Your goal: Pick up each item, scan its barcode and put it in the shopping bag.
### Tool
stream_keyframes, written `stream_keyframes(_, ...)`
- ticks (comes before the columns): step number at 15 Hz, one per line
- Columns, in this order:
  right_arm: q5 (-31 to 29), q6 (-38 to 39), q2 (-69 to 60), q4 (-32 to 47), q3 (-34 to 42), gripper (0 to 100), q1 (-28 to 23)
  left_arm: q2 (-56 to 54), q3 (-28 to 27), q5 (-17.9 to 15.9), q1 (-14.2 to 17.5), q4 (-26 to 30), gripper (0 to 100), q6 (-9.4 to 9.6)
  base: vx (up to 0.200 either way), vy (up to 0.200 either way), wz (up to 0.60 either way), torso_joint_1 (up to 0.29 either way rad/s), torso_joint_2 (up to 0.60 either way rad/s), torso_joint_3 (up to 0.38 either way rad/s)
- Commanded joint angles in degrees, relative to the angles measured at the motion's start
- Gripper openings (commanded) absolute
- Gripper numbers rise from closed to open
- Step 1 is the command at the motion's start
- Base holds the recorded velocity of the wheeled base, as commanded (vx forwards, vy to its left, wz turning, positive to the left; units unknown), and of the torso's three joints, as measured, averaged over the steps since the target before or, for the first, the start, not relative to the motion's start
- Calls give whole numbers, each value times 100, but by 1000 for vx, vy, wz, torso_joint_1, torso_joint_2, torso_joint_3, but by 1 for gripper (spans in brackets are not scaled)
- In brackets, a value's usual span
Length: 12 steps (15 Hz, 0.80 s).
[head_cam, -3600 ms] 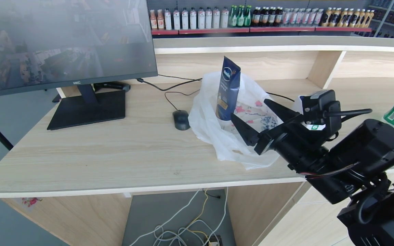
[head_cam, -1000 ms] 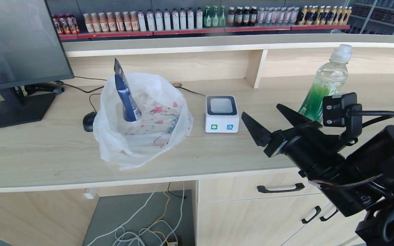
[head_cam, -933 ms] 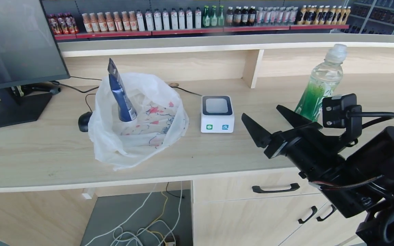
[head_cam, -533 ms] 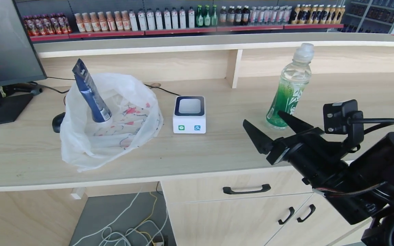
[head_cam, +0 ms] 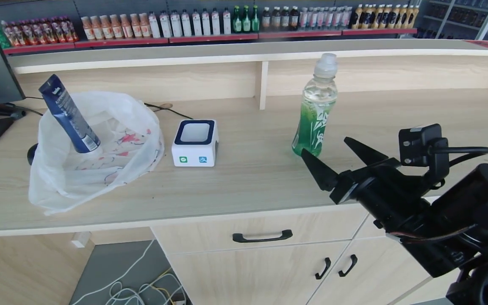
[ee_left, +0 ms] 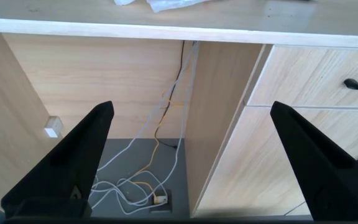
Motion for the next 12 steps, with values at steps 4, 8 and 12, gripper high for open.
stream_keyframes(4,5,-81,57,-6,-348,100,-150,9,0,4,-7,2,100,-7,0,0,0,0,0,0)
stream_keyframes(8,-4,-274,22,618,-849,100,-519,9,0,4,2,2,100,-7,0,0,0,0,0,0)
stream_keyframes(12,-13,-274,83,1840,-2044,100,-704,0,0,4,2,2,100,-7,0,0,0,0,0,0)
